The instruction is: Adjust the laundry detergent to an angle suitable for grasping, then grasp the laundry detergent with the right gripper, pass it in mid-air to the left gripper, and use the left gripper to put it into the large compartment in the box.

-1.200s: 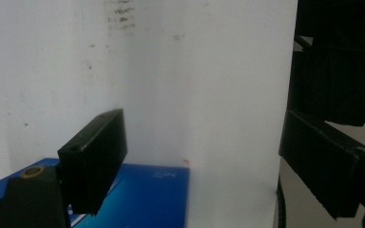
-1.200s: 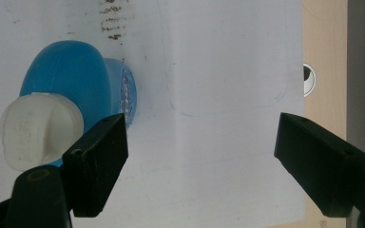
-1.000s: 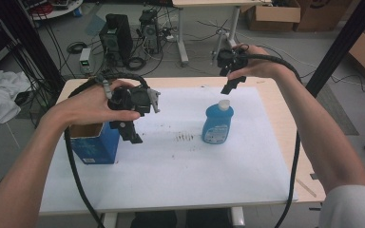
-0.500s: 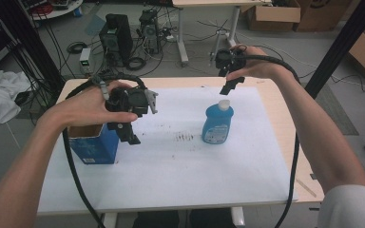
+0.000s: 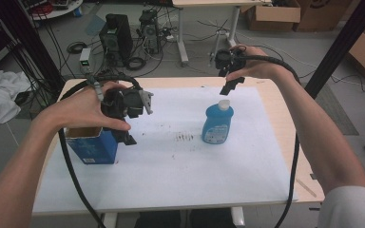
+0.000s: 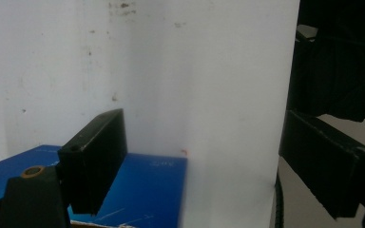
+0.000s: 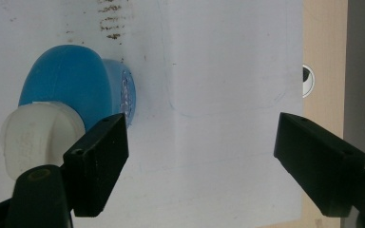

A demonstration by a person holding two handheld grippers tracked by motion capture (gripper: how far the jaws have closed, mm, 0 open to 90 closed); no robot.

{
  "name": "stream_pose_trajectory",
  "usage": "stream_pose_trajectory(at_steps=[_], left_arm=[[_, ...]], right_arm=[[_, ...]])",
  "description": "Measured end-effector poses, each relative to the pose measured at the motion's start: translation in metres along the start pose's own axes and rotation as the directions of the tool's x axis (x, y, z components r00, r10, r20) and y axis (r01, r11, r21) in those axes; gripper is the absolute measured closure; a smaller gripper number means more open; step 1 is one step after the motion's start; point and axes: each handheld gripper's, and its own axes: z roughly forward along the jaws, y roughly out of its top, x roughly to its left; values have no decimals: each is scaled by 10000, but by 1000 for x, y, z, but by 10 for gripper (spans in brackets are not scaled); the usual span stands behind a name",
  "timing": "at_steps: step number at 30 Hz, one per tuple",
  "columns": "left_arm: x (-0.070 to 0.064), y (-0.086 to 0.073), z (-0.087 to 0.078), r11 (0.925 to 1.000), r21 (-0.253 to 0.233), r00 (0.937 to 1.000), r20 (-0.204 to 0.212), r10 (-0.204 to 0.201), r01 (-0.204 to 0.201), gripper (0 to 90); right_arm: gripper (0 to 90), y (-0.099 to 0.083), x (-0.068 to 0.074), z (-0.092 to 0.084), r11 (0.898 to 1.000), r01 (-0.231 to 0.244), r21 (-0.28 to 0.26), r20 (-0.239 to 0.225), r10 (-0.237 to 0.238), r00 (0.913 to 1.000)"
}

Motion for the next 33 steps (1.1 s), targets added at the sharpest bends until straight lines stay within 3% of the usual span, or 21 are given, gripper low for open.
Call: stream_pose_trajectory(at_steps=[6, 33], left_arm=[[1, 2, 2, 9999, 143, 9999, -105, -5, 6, 171], [9, -4, 14, 9999, -80, 9998, 161, -99, 100, 171]], right_arm=[[187, 0, 1, 0, 10000, 32, 14, 27, -32, 10000], [188, -14, -3, -3, 9998, -173, 83, 45, 173, 9998]])
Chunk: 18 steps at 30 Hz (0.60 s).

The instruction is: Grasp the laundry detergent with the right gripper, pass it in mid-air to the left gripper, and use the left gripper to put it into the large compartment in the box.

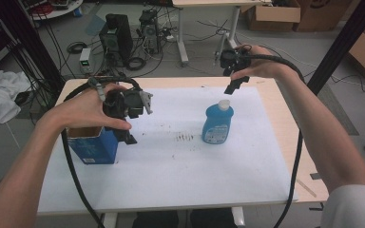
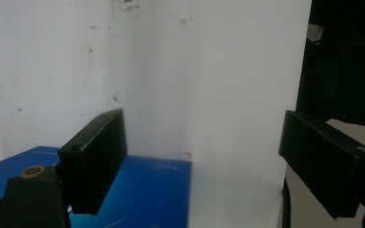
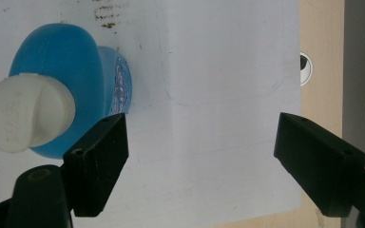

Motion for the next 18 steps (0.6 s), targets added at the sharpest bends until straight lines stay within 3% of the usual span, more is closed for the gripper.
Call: stream_pose_trajectory(at_steps=[11, 18], left_arm=[[-2, 1, 1, 10000, 1, 10000, 41, 43, -43, 171], [-2, 3, 1, 9999, 5, 9999, 30, 124, -124, 171]], right_arm=[[187, -16, 9, -15, 9995, -160, -271, 29, 161, 9999], [188, -22, 21, -13, 9998, 103, -181, -419, -111, 9991]])
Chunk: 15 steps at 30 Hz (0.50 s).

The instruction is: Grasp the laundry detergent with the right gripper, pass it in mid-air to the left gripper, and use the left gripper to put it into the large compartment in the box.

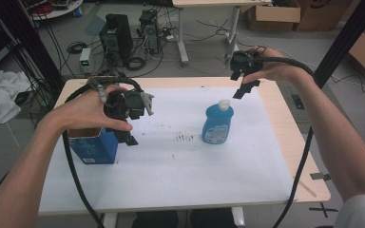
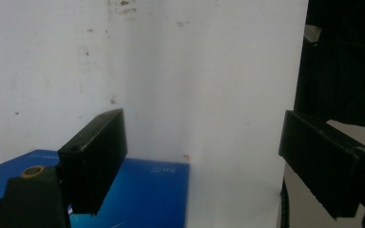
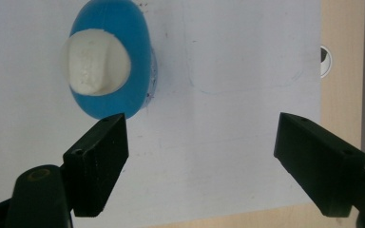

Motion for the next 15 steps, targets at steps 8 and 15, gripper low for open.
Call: stream_pose_trajectory(at_steps=[8, 15], left_arm=[[0, 2, 1, 10000, 38, 10000, 36, 59, -59, 171], [0, 3, 1, 10000, -21, 10000, 9, 44, -44, 171]], right_arm=[[184, -9, 10, 6, 9999, -48, 141, -571, 56, 9984], [179, -15, 18, 15, 9996, -200, -211, -882, 181, 9959]])
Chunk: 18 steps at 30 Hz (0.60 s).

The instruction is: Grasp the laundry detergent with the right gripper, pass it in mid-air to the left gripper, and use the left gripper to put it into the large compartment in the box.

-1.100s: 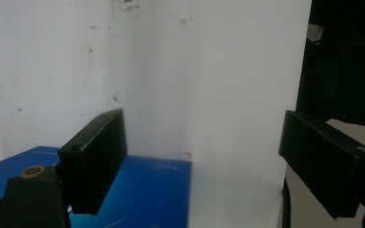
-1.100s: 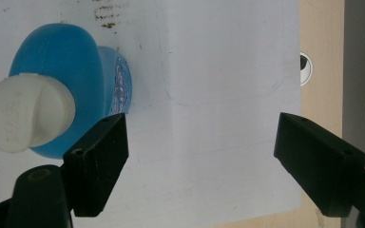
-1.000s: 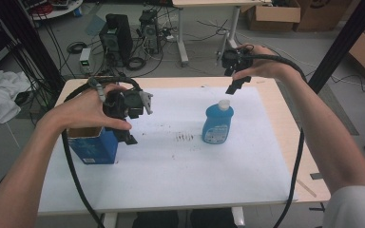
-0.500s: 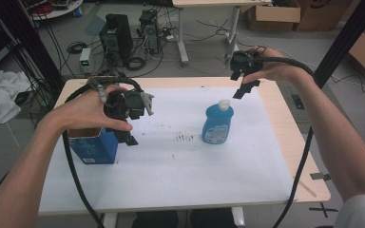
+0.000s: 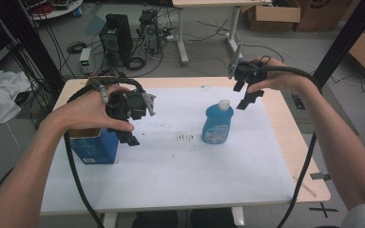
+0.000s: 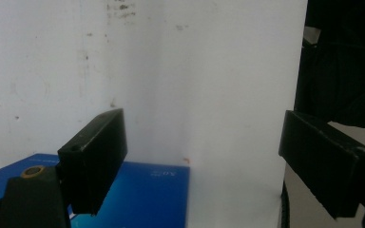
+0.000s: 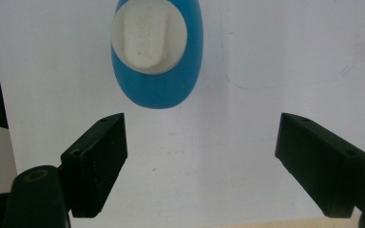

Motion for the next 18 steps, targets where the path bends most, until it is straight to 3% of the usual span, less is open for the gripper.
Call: stream_pose_trajectory(at_steps=[11, 12, 18], left_arm=[[0, 0, 1, 10000, -51, 10000, 21, 39, -39, 171], [0, 0, 1, 10000, -54, 10000, 34, 43, -43, 171], [1, 0, 2, 9999, -113, 10000, 21, 40, -39, 171]], right_arm=[[174, -10, 6, 19, 9966, -356, -742, -283, 336, 9990], [173, -12, 7, 23, 9933, -435, -1068, -339, 401, 9986], [173, -18, 8, 31, 9818, -636, -1788, -439, 566, 9974]])
